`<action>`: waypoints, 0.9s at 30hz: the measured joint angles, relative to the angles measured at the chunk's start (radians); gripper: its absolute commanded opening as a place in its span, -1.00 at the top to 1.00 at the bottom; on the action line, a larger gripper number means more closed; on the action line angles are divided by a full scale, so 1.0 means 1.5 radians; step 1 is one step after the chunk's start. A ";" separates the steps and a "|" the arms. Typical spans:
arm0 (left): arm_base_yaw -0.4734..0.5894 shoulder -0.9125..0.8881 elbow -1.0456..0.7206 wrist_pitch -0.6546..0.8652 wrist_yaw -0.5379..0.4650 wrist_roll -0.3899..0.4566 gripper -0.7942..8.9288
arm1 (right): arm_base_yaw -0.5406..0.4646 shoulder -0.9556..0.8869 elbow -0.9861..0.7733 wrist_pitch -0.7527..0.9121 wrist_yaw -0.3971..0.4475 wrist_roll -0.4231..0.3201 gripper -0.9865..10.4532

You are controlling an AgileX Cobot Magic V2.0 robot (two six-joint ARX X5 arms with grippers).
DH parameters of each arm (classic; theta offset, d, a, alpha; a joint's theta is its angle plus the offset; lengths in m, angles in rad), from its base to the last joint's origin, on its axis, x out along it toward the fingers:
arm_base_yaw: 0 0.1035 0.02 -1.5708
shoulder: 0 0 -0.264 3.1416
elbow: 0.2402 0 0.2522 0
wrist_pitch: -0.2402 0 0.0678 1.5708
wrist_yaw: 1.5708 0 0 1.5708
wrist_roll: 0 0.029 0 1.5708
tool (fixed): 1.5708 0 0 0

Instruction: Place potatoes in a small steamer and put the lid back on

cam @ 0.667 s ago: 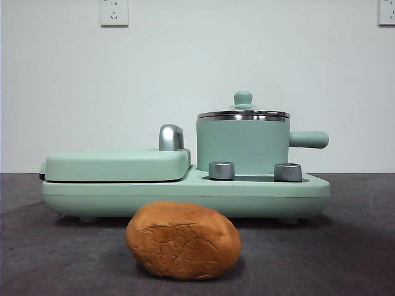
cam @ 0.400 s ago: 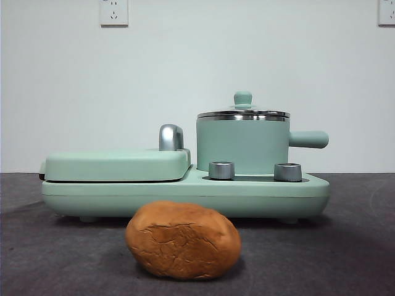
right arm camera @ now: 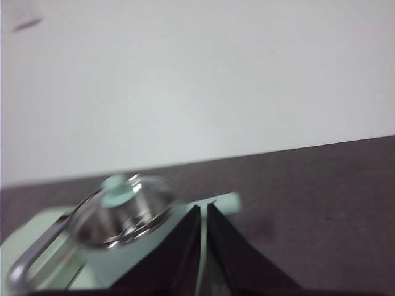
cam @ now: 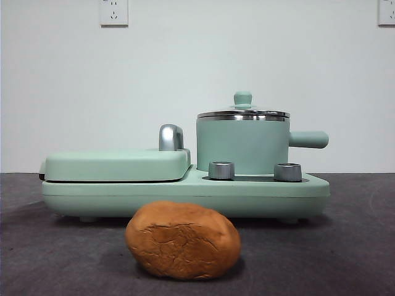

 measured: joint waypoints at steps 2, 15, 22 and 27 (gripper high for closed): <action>0.000 0.030 0.029 -0.020 0.027 0.045 0.82 | 0.001 0.041 0.038 -0.031 -0.045 -0.040 0.80; -0.029 0.273 0.159 -0.077 0.153 0.271 0.82 | 0.063 0.251 0.141 -0.129 -0.091 -0.270 0.80; -0.099 0.393 0.251 -0.132 0.153 0.451 0.82 | 0.126 0.304 0.143 -0.127 -0.089 -0.341 0.80; -0.158 0.432 0.274 -0.133 0.153 0.524 0.47 | 0.151 0.309 0.143 -0.122 -0.090 -0.357 0.72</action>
